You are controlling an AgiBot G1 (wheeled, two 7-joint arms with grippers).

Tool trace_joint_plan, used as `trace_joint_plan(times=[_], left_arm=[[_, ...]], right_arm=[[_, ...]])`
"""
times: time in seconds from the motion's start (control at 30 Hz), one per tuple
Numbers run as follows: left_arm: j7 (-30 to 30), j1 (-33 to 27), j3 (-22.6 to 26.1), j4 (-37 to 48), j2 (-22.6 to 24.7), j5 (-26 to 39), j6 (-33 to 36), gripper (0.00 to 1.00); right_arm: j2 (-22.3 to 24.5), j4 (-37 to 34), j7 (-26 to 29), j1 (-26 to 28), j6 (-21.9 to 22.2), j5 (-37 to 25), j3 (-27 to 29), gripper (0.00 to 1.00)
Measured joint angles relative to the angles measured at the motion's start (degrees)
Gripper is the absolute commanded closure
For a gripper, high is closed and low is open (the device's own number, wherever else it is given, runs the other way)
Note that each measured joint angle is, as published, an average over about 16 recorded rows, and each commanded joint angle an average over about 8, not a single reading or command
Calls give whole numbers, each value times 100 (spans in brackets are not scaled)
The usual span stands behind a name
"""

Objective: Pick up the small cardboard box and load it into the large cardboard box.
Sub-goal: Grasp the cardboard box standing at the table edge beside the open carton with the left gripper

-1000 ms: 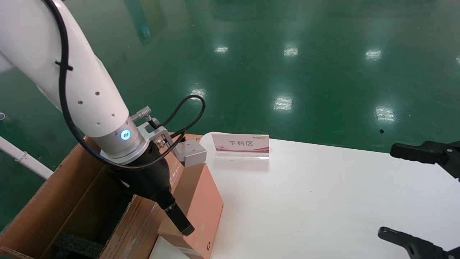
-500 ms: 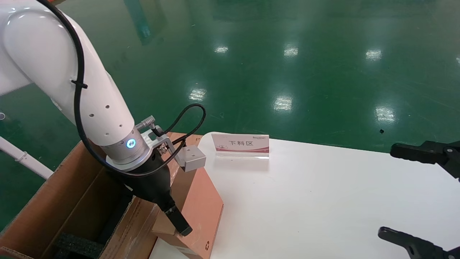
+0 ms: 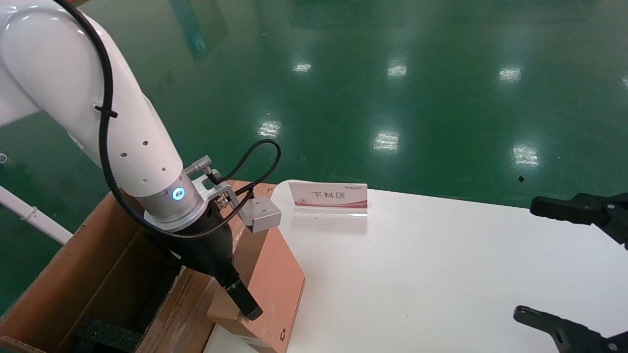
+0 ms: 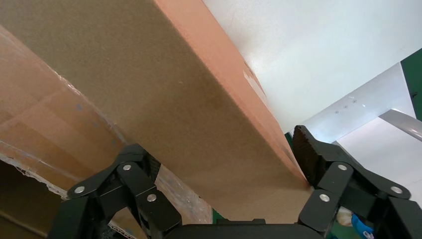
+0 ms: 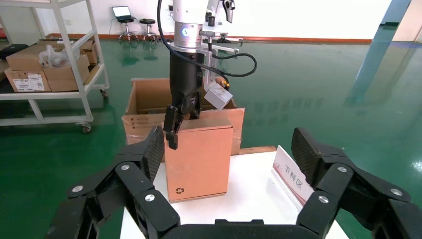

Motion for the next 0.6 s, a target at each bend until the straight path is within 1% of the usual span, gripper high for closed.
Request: trace_joint_plan(times=[0.6], left_arm=[[-4, -11, -8, 11, 3, -12, 17, 100]], right_arm=[[0, 0, 0, 0, 0, 0, 1, 100]])
